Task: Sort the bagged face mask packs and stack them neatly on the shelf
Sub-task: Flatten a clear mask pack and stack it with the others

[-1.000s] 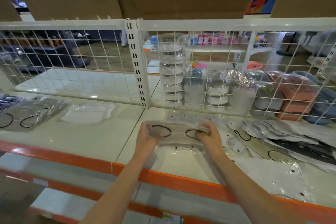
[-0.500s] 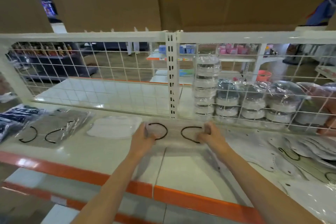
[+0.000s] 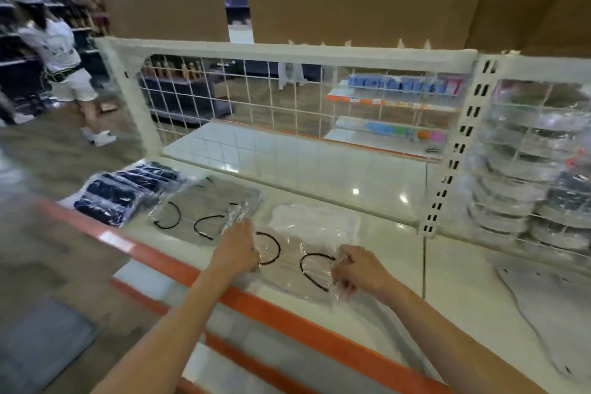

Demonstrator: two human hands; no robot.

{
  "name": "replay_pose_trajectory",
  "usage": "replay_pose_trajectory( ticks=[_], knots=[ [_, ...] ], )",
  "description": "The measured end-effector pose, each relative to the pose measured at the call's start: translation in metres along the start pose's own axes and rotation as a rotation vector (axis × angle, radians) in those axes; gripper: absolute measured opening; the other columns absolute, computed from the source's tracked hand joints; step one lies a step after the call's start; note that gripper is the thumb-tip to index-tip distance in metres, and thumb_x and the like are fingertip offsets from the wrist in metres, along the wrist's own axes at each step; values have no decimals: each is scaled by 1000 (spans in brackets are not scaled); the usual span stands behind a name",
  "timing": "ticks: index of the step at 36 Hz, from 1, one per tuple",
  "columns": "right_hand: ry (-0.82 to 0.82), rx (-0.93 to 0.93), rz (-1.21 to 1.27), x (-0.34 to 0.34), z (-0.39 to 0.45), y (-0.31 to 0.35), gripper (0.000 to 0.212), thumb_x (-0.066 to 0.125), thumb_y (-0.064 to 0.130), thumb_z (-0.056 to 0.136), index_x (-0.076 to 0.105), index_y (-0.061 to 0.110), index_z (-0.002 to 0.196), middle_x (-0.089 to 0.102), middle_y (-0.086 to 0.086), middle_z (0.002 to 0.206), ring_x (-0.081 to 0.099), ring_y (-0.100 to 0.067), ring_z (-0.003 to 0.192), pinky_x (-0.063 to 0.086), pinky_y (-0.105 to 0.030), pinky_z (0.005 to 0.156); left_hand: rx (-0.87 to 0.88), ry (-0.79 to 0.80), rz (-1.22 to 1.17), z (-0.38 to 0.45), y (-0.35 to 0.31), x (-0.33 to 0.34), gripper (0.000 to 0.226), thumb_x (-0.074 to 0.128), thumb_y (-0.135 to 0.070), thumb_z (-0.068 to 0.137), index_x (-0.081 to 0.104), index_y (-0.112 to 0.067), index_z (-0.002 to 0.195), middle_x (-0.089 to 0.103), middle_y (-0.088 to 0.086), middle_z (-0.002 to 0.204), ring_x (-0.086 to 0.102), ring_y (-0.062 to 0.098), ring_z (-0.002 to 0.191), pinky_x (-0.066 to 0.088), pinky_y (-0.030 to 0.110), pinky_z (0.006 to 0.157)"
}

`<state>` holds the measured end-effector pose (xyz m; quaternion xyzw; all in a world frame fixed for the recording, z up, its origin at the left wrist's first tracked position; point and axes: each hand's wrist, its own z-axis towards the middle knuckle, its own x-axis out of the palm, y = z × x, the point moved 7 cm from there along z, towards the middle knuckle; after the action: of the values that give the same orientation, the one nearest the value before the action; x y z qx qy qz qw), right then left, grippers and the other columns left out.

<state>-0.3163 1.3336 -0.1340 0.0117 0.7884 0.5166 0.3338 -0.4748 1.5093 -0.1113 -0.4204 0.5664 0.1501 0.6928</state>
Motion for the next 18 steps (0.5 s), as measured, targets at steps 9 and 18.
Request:
replay_pose_trajectory(
  ticks=[9,18],
  knots=[
    [102,-42,143,79,45,59,31,60,-5,82,41,14,66,46,0,49,39,-14,41,30,-22,42,51,-282,268,-14,53,-64,25,48,-17,90,56,-8,111,48,11,111,47,25,102,41,30,87],
    [97,-45,70,156,95,139,28,60,-3,75,44,12,58,50,-5,54,46,-16,47,38,-26,46,-2,-6,261,-30,83,-70,32,51,-26,90,52,-18,121,49,2,121,53,21,108,46,32,90]
  ],
)
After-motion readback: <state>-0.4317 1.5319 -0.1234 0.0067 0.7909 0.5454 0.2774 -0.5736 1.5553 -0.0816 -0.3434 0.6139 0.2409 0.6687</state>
